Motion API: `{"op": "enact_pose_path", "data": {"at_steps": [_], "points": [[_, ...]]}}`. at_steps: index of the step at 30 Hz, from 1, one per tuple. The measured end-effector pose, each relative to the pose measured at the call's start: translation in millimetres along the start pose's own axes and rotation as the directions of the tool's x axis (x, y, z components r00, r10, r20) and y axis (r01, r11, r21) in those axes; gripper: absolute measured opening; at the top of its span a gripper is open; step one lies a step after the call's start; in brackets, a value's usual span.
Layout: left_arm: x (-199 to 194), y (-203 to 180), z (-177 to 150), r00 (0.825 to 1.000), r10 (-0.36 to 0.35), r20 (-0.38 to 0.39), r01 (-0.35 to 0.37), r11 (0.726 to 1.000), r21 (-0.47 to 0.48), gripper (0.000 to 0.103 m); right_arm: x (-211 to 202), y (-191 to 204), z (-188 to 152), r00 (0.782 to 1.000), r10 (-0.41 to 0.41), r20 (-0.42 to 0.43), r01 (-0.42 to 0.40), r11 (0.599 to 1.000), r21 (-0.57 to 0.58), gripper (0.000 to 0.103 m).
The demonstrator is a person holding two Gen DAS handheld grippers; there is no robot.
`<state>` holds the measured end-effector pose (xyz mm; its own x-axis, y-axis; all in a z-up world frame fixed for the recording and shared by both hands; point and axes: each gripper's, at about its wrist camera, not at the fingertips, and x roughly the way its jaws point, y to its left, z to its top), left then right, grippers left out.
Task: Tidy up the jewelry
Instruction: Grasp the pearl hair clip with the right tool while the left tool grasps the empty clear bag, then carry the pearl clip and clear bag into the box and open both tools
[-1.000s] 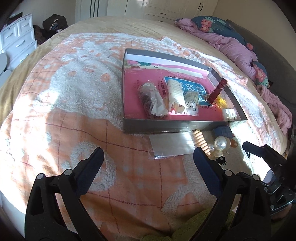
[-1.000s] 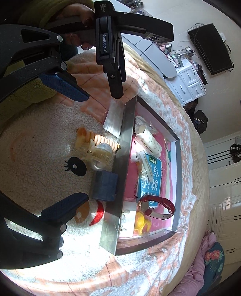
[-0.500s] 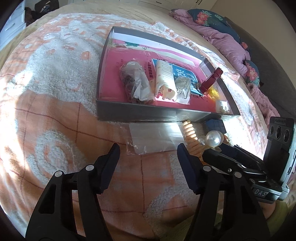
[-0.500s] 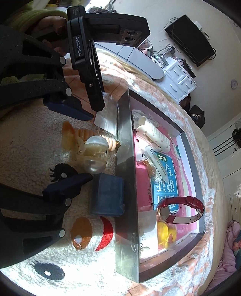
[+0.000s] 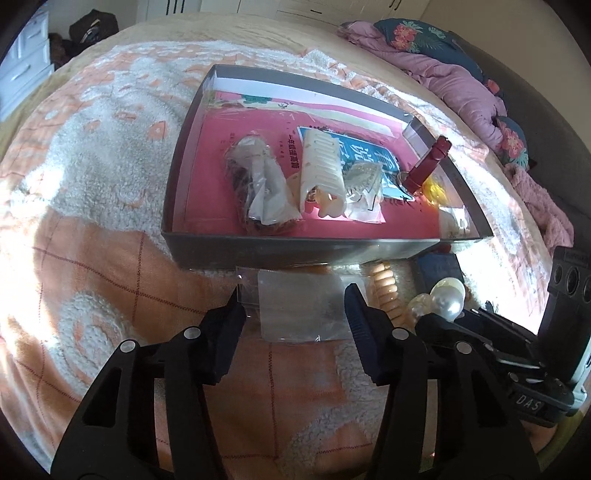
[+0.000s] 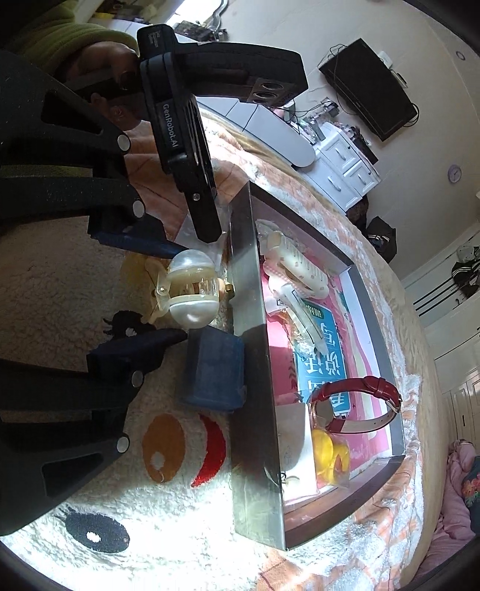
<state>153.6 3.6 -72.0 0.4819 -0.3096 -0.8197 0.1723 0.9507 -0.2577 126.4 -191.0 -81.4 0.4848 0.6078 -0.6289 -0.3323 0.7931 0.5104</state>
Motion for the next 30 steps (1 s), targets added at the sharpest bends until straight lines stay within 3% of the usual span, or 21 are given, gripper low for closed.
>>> {"op": "enact_pose_path", "data": {"at_steps": [2,3,12,23,30], "points": [[-2.9,-4.5,-2.0,1.000,0.000,0.010,-0.001,1.000,0.024,0.039,-5.8,-0.2,-0.3,1.000,-0.001,0.005,0.001,1.000,-0.002,0.038],[-6.1,-6.4,-2.7,1.000,0.003,0.026,-0.004,0.999,0.034,0.024,-7.9,1.0,0.2,1.000,0.000,0.007,0.000,1.000,-0.006,0.038],[-37.2,-15.9,-4.8,0.991,-0.061,0.116,0.055,0.997,0.057,0.007,-36.5,10.1,5.2,0.997,-0.042,0.067,0.048,0.995,-0.083,0.038],[-92.1,-19.9,8.5,0.958,-0.065,0.280,0.042,0.995,0.088,0.004,-60.7,20.0,25.5,0.983,-0.102,0.151,0.126,0.978,-0.164,0.037],[-99.5,-7.6,26.6,0.948,-0.034,0.315,0.018,0.998,0.052,0.004,-67.8,17.4,42.6,0.974,-0.119,0.193,0.154,0.972,-0.179,0.037]]}}
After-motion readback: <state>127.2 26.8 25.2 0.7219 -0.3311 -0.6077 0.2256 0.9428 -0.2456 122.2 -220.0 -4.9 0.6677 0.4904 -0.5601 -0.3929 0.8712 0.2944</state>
